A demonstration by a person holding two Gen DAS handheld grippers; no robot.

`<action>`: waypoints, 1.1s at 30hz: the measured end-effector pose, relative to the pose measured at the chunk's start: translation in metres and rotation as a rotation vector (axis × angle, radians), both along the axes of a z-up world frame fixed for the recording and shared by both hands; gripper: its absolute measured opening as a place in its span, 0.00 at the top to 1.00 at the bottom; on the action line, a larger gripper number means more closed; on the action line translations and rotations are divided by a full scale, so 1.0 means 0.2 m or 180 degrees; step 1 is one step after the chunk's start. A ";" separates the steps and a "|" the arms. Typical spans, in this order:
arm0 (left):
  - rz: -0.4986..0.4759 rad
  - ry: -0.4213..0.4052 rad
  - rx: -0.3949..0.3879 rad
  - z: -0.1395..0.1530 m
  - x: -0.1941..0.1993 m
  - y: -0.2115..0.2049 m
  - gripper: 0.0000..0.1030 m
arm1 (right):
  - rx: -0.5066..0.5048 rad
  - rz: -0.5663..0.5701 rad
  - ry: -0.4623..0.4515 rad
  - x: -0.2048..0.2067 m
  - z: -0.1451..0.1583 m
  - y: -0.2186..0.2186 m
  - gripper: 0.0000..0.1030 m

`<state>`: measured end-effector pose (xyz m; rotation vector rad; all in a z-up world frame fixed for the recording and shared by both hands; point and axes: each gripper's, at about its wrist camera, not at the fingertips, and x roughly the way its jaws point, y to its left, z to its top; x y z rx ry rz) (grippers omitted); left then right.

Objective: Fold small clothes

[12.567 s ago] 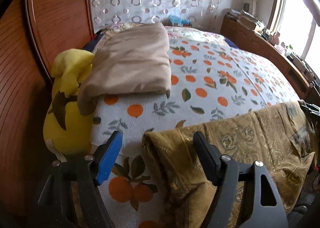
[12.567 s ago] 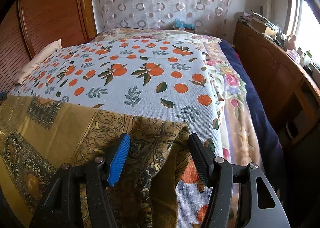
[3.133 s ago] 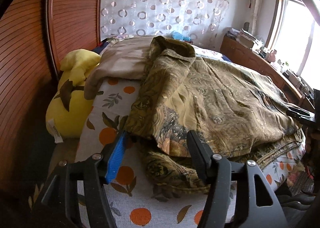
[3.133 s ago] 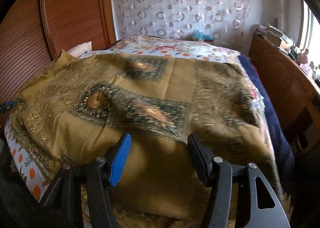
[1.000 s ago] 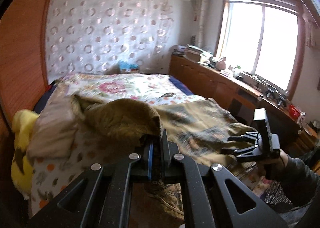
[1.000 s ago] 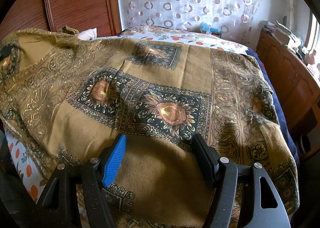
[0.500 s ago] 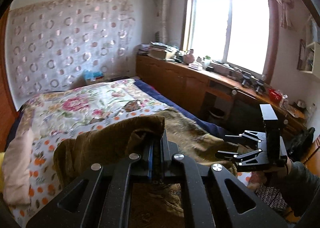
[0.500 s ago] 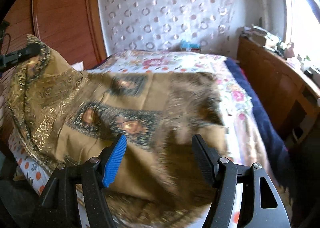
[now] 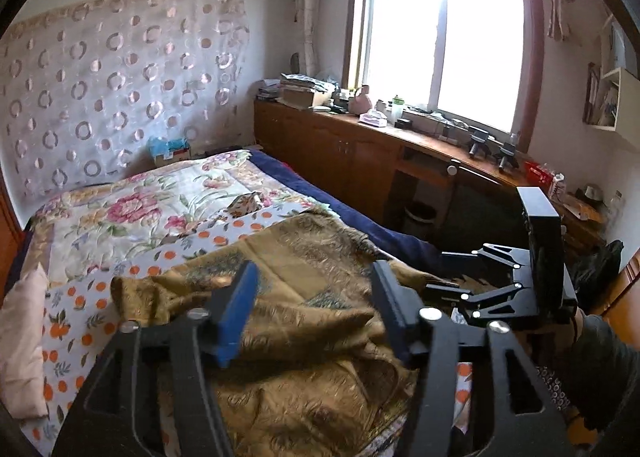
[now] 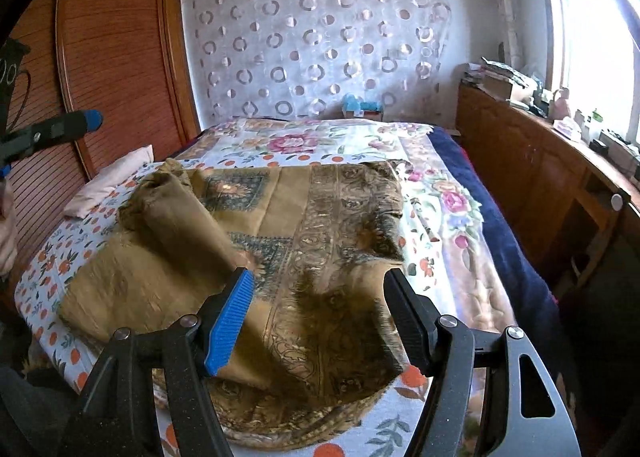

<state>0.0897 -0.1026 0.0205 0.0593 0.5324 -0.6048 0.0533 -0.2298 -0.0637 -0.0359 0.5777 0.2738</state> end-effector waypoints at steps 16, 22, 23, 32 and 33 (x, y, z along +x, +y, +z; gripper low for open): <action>0.0887 0.0176 0.0047 -0.26 -0.12 0.57 0.26 | -0.0203 0.0724 0.0286 0.27 -0.10 0.36 0.32; 0.1084 0.0267 0.0011 -0.34 -0.14 0.68 0.26 | -0.0341 0.0910 0.0448 0.41 -0.11 0.43 0.32; 0.1092 0.0277 0.0003 -0.35 -0.13 0.71 0.26 | -0.0378 0.0931 0.0489 0.43 -0.12 0.44 0.32; 0.1090 0.0315 -0.0005 -0.41 -0.14 0.73 0.26 | -0.0858 0.1021 0.0466 0.52 -0.16 0.55 0.35; 0.1082 0.0316 -0.0005 -0.42 -0.15 0.73 0.26 | -0.0874 0.1032 0.0455 0.52 -0.16 0.56 0.51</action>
